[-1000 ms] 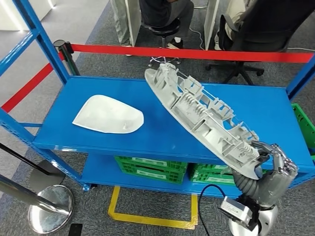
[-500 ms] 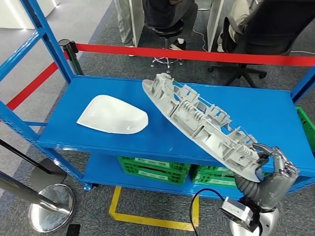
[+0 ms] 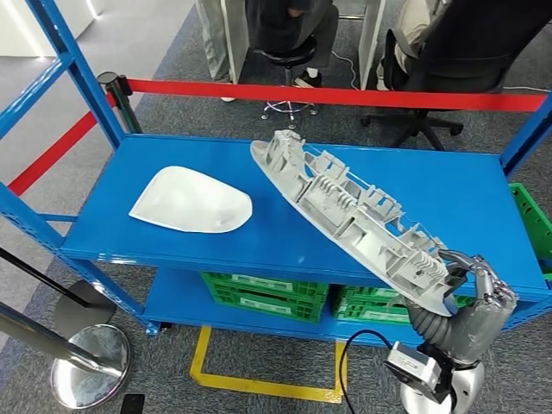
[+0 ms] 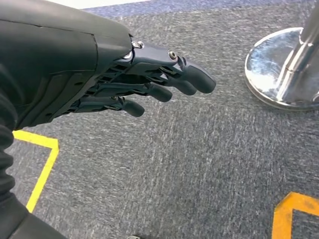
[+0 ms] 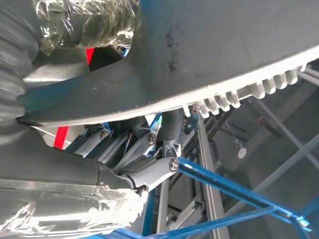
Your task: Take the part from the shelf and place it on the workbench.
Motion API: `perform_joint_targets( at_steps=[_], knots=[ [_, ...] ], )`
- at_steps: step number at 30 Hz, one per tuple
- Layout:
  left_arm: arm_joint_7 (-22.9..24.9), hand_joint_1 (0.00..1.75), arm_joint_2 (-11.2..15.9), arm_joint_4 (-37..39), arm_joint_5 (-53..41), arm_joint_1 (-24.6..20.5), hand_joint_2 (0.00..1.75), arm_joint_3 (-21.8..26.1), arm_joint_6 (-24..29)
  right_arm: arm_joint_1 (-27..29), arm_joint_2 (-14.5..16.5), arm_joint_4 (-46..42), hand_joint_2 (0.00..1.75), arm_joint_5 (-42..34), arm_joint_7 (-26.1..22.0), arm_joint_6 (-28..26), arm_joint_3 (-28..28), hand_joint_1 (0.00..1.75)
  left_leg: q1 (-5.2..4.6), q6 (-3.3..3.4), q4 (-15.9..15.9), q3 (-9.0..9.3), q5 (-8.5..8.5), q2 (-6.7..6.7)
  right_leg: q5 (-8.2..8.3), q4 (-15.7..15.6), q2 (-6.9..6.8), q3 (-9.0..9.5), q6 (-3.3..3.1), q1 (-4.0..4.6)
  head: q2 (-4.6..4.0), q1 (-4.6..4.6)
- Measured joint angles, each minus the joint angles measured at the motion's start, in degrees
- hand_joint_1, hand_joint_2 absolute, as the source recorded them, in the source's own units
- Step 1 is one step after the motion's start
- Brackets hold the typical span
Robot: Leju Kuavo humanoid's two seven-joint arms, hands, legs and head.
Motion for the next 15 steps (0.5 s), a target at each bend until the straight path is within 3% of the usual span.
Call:
perform_joint_targets(
  at_steps=[2,4,5,8,9,10,11,13,15],
  knots=[
    [0.0,0.0,-0.02,0.0,-0.04,0.05,1.75,0.0,0.02,-0.01,0.0,-0.01,1.75,-0.02,0.0,0.0,0.0,1.75,-0.11,0.45,-0.8,0.03,-0.08,0.02,0.29,-0.19,-0.06,-0.22,0.65,0.01,0.0,0.04],
    [0.0,0.0,-0.07,0.0,-0.03,0.13,1.75,0.01,0.02,-0.01,-0.01,-0.02,1.75,-0.04,0.0,0.0,0.0,1.75,0.06,1.08,-1.28,-0.03,0.41,0.09,-0.6,0.69,-0.04,-0.89,1.23,-0.08,0.0,0.11],
    [0.0,0.0,-0.07,0.0,-0.03,0.09,1.75,0.02,0.03,-0.01,-0.02,-0.02,1.75,-0.05,0.0,0.0,0.0,1.75,0.18,1.41,-1.51,-0.08,0.65,0.12,-2.0,2.7,-0.02,-1.84,1.44,-0.11,0.0,0.2],
    [0.0,0.0,-0.03,0.0,-0.03,0.04,1.75,0.02,0.04,0.0,-0.04,0.01,1.75,-0.1,0.0,0.0,-0.01,1.75,0.13,1.85,-1.56,-0.48,0.95,0.15,-7.39,13.13,0.0,-6.29,1.82,-0.22,0.0,0.3],
    [0.0,0.0,-0.05,0.0,-0.03,0.08,1.75,0.02,0.04,0.0,-0.04,0.01,1.75,-0.11,0.0,0.0,-0.01,1.75,0.08,1.88,-1.54,-0.57,1.01,0.15,-7.87,15.07,0.0,-6.98,1.87,-0.21,0.0,0.29],
    [0.0,0.0,-0.08,0.0,-0.03,0.12,1.75,0.02,0.04,0.01,-0.04,0.03,1.75,-0.11,0.0,0.0,-0.02,1.75,0.06,1.87,-1.51,-0.62,1.07,0.15,-7.29,14.97,-0.01,-6.66,1.86,-0.21,0.0,0.31],
    [0.0,0.0,-0.1,0.0,-0.03,0.13,1.75,0.02,0.04,0.02,-0.04,0.05,1.75,-0.1,0.0,0.0,-0.03,1.75,0.05,1.84,-1.47,-0.64,1.12,0.13,-5.78,12.68,-0.01,-5.24,1.76,-0.21,0.0,0.3],
    [0.0,0.0,-0.13,0.0,-0.03,0.1,1.75,0.02,0.04,0.03,-0.04,0.11,1.75,-0.09,0.0,0.0,-0.03,1.75,-0.09,1.61,-1.23,-0.72,1.14,0.08,-2.56,4.79,-0.06,-0.84,1.44,-0.17,0.0,0.3],
    [0.01,0.0,-0.13,0.0,-0.03,0.09,1.75,0.02,0.04,0.03,-0.04,0.14,1.75,-0.1,0.0,0.0,0.0,1.75,-0.29,1.05,-0.95,-1.03,1.28,0.06,-1.51,-0.03,0.01,1.78,1.07,-0.09,0.0,0.23]
  ],
)
